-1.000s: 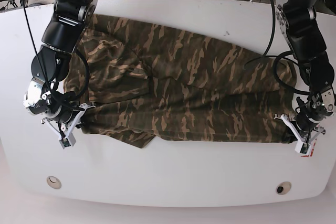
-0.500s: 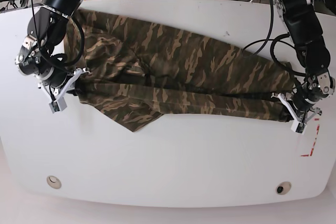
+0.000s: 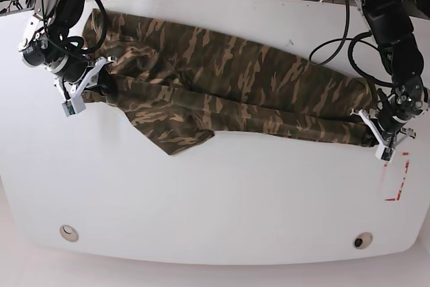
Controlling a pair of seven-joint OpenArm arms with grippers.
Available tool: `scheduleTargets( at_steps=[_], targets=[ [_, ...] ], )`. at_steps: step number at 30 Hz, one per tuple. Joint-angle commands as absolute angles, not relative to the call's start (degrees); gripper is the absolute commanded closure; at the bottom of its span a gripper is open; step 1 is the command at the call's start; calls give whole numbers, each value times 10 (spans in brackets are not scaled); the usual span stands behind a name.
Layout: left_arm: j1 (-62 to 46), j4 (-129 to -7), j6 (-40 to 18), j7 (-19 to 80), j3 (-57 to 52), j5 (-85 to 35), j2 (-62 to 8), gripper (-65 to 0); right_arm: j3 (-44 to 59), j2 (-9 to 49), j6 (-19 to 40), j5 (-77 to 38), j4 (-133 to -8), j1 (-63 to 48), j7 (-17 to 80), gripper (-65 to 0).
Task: Fold the T-shirt properly
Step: 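Lift the hem with both grippers and fold it over toward the collar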
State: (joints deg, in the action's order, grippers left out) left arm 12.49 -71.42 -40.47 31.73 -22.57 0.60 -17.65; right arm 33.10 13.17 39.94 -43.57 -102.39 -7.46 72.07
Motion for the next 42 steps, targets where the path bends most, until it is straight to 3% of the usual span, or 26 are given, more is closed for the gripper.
scheduleTargets(
  at_steps=[1, 9, 15, 21, 23, 28, 31, 36, 42],
  targets=[
    [131, -729, -400, 333, -230, 4, -196, -22, 334, 141, 400, -445, -1035, -80, 710, 0],
    [128, -735, -400, 377, -228, 7, -213, -38, 334, 143, 400, -440, -1030, -92, 709, -21],
    [128, -735, -400, 390, -228, 7, -223, -201, 334, 144, 400, -390, -1001, -89, 709, -29],
    [127, -739, -400, 420, -215, 7, -225, -262, 335, 144, 400, -376, -1002, -89, 708, -46],
    [128, -739, -400, 424, -211, 6, -226, -275, 335, 144, 400, -379, -1005, -90, 709, -103],
    [128, -765, -400, 425, -212, 2, -241, -326, 368, 134, 400, -386, -1053, -95, 714, -396],
    [128, -808, -400, 434, -213, 2, -241, -336, 419, 118, 400, -422, -1077, -95, 730, -517],
    [133, -862, -400, 499, -215, -3, -240, -338, 464, 119, 400, -507, -1086, -89, 752, -547],
    [127, -910, -400, 530, -211, -33, -191, -333, 434, 105, 400, -529, -1082, -69, 753, -545]
  ],
)
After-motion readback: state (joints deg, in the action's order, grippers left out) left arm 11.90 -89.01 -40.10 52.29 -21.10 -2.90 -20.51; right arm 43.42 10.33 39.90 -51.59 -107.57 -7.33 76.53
